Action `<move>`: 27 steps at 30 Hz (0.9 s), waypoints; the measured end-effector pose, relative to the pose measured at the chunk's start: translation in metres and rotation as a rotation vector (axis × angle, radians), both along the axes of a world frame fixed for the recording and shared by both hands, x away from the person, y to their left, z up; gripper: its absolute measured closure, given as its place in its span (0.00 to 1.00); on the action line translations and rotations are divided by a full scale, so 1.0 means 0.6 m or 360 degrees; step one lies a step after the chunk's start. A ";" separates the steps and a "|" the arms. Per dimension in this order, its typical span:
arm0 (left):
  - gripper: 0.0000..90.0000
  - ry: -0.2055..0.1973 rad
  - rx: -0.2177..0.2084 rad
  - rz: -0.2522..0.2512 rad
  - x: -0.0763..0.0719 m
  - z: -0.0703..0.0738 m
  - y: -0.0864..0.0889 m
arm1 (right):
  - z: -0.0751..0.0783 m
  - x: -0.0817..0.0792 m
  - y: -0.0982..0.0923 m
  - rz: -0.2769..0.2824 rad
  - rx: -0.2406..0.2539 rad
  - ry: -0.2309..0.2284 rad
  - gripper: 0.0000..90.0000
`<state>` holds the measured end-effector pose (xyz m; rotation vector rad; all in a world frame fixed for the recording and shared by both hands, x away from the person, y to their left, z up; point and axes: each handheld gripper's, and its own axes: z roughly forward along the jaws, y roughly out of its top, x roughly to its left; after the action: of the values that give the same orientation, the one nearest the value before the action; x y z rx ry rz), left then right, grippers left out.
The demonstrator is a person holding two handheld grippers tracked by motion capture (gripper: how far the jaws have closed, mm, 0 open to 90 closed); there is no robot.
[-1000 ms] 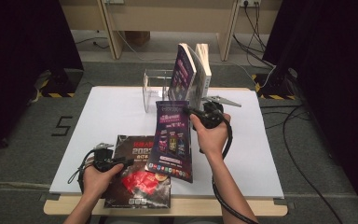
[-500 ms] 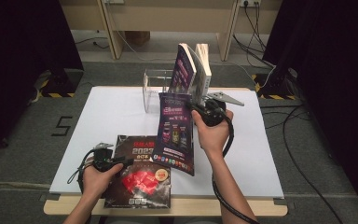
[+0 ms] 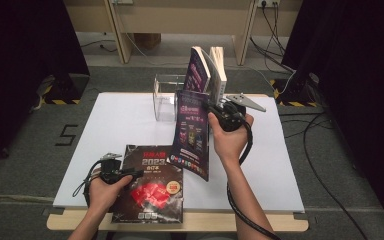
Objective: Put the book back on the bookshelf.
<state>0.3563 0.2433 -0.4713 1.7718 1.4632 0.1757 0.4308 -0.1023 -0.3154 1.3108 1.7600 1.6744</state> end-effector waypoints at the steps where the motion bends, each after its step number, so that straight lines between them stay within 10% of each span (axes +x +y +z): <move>1: 0.59 0.0001 -0.0001 0.0001 0.000 0.000 0.000 | 0.001 0.000 0.000 -0.0006 0.0006 -0.0005 0.94; 27: 0.59 -0.0003 -0.0007 0.0008 0.001 0.000 0.005 | 0.018 0.015 0.013 -0.0088 0.0012 -0.0131 0.94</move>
<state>0.3572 0.2466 -0.4711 1.7640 1.4659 0.1768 0.4400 -0.0942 -0.3043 1.2633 1.6577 1.6819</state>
